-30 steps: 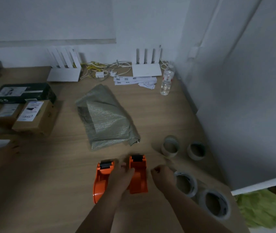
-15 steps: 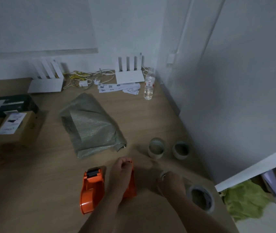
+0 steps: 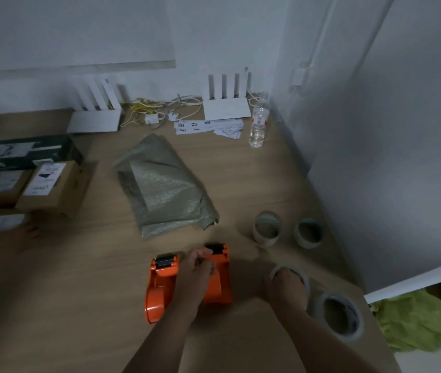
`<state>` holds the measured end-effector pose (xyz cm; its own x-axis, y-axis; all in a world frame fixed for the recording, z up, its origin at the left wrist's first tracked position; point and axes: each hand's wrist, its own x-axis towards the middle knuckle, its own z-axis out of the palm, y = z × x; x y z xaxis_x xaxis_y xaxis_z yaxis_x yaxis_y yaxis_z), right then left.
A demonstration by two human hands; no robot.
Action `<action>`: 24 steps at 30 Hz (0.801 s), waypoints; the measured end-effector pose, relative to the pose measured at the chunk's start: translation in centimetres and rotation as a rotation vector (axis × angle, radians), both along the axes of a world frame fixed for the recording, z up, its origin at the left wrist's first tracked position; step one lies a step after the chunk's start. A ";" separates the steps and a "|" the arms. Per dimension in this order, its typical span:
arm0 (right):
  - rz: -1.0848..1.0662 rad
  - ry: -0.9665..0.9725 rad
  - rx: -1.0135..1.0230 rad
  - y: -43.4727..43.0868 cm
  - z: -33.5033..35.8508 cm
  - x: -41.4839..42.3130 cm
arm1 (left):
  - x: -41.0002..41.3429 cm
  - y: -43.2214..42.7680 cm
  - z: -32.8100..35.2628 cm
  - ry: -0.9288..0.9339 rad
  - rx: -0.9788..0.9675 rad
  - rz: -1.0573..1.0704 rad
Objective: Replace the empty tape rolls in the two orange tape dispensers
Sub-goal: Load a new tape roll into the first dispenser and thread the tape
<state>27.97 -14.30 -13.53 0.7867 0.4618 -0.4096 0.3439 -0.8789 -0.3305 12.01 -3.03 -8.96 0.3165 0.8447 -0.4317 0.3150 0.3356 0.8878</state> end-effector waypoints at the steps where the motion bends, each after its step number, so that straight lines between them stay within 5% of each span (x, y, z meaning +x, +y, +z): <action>1: -0.001 -0.004 0.004 -0.1 0.0 0.0 | 0.0 -0.1 0.1 -0.007 0.000 -0.006; 19: -0.048 -0.061 0.422 0.1 3.9 -1.7 | -2.7 2.2 1.1 -0.120 -0.028 0.012; 24: 0.074 0.130 0.681 2.6 5.7 -3.3 | -4.9 4.1 1.2 -0.138 -0.012 0.066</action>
